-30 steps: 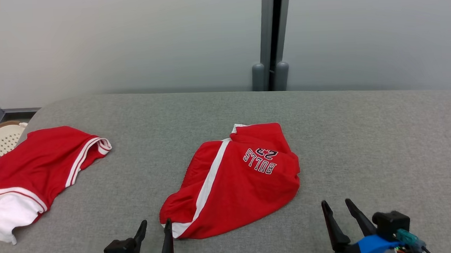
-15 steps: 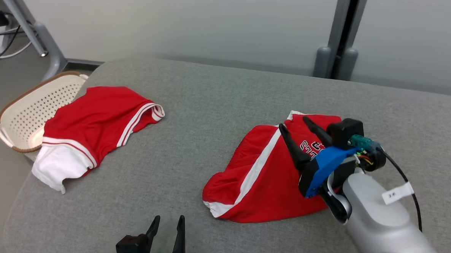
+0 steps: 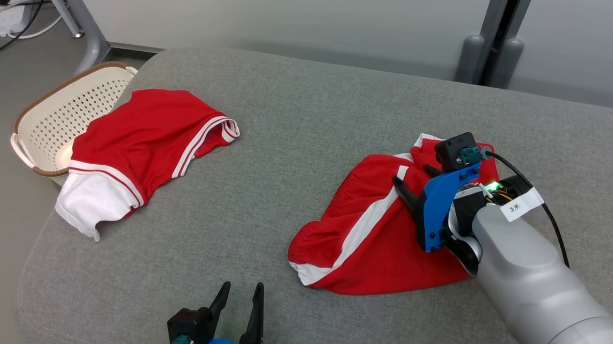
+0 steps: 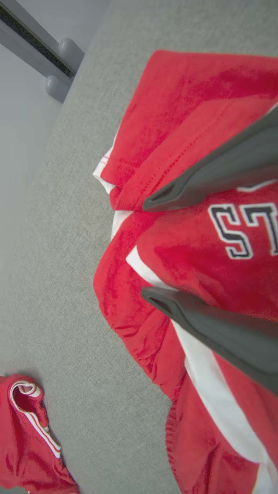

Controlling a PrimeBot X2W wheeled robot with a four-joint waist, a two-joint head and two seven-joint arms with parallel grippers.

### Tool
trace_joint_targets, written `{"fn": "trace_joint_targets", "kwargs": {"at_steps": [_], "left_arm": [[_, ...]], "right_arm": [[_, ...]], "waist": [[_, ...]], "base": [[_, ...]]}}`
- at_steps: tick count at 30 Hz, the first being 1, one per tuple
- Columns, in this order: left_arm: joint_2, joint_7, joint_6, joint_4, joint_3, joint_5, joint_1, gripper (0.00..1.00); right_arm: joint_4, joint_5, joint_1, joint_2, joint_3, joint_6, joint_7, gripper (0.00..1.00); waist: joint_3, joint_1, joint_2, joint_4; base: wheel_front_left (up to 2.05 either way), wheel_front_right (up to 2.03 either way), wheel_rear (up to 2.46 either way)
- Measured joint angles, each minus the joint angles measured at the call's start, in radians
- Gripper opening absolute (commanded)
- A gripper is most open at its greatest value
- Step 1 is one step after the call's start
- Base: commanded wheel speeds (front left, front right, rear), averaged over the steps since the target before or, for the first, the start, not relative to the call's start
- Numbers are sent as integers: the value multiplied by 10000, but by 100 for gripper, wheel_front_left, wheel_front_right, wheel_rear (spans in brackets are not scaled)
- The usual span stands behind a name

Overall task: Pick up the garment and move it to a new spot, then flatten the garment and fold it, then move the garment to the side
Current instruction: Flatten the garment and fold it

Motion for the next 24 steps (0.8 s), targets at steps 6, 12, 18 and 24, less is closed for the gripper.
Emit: {"fn": "trace_joint_targets", "kwargs": {"at_steps": [6,12,18,24], "left_arm": [[0,0,0,-2,-96,-71,-151,100],[0,0,4,-88,-67,-127,-156,100],[0,0,4,-416,-21,-90,-129,100],[-4,-2,44,-533,31,-44,55,100]], "right_arm": [[255,518,58,58,470,0,282,0],[33,930,268,79,675,0,-786,0],[-485,1093,552,-148,313,0,-2648,0],[-3578,502,2329,-456,-1668,0,-2782,0]], "waist": [[48,0,0,-72],[6,-1,0,-214],[-260,-1,0,-501],[-596,-2,0,-1108]], "base": [[0,0,0],[0,0,0],[0,0,0],[0,0,0]]}}
